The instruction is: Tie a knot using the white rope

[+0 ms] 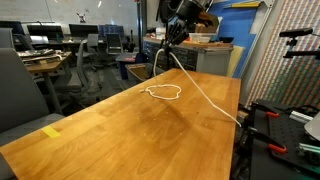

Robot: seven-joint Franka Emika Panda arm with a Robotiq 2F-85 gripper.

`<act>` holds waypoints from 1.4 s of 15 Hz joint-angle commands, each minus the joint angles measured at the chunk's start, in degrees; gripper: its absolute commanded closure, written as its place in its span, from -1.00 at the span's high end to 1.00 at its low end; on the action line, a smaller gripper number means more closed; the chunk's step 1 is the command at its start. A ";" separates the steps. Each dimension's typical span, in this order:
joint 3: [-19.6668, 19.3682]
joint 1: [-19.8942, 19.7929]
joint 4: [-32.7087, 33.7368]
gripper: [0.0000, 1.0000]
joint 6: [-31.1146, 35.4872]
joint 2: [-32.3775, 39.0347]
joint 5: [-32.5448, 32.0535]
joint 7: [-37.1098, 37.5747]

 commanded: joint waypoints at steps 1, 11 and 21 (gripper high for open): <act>-6.09 1.87 4.39 -0.96 1.38 -0.66 -8.86 7.37; -16.30 -8.65 4.40 -0.95 -8.12 3.07 -46.47 37.42; -21.73 -9.71 5.12 -0.94 -24.31 10.23 -30.32 36.55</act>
